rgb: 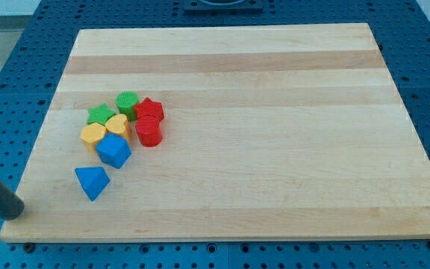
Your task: Slide the blue triangle close to the blue cube
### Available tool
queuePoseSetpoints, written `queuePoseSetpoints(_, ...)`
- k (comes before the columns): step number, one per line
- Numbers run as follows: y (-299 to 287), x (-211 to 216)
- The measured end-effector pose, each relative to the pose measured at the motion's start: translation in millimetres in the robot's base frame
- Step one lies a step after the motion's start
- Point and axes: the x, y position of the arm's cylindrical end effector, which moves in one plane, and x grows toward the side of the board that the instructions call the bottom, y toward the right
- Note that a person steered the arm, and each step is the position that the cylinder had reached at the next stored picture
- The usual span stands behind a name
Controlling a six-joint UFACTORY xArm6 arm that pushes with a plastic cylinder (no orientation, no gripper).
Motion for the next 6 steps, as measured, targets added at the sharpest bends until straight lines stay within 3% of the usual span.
queuePoseSetpoints(2,92.3,-11.7)
queuePoseSetpoints(3,63.9,-38.4)
queuePoseSetpoints(6,64.7,-28.6)
